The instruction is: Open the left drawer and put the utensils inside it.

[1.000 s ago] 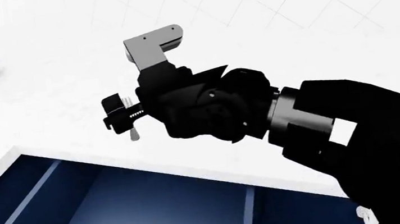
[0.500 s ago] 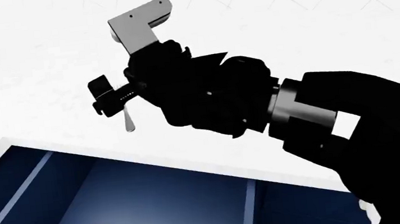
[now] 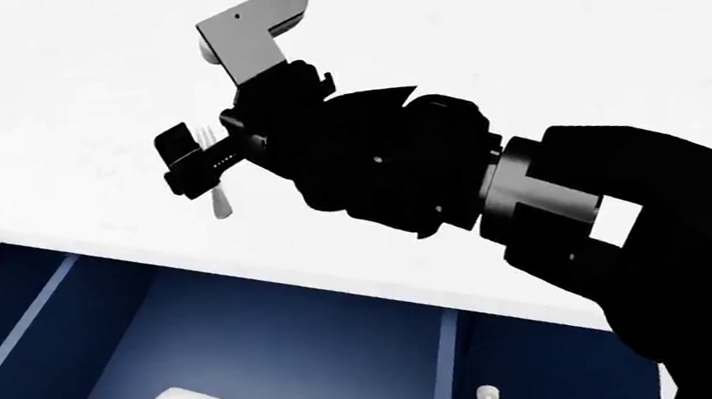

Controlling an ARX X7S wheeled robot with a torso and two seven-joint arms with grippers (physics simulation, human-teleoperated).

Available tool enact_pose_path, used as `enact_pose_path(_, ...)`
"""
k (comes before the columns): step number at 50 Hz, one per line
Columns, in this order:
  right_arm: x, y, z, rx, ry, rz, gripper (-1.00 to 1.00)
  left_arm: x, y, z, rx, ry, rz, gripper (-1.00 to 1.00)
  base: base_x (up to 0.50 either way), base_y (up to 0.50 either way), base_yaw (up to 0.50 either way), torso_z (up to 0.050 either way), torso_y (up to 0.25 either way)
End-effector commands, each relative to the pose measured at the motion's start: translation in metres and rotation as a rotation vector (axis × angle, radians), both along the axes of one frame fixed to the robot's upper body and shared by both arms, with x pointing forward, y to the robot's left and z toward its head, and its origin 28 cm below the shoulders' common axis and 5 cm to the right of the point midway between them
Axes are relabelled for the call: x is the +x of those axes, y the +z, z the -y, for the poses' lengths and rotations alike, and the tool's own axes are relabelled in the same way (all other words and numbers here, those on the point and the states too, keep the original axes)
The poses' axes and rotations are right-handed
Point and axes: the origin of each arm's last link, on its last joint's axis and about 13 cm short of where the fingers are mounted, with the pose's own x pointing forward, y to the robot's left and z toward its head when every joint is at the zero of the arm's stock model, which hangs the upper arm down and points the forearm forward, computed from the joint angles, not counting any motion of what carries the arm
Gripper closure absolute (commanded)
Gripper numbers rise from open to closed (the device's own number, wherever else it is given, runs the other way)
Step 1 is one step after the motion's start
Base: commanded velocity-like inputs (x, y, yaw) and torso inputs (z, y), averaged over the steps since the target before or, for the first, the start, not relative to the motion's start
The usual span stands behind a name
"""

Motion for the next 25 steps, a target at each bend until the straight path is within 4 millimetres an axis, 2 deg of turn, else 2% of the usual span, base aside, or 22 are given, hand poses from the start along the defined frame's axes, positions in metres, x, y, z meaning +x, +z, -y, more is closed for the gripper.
enact_pose_path(1, -0.0006, -0.0040, -0.0004, -0.009, 0.024, -0.008, -1.00, -0.0006, -0.0001, -0.0002, -0.002, 0.008, 0.010, -1.00, 0.00, 0.00, 0.00, 0.000, 0.000)
enact_pose_path(11, -0.0012, -0.0072, -0.0005, -0.016, 0.038, -0.016, -1.00, -0.0010, -0.0013, -0.0003, 0.004, 0.001, -0.005, -1.00, 0.00, 0.00, 0.00, 0.000, 0.000)
enact_pose_path(21, -0.0015, -0.0083, -0.0008, -0.019, 0.040, -0.012, -1.00, -0.0004, -0.0008, -0.0003, 0.017, 0.007, -0.003, -1.00, 0.00, 0.00, 0.00, 0.014, -0.240)
enact_pose_path(25, -0.0013, -0.0087, -0.0008, -0.014, 0.050, -0.013, -1.00, 0.0003, -0.0016, -0.0004, 0.003, 0.007, 0.008, -1.00, 0.00, 0.00, 0.00, 0.002, -0.019)
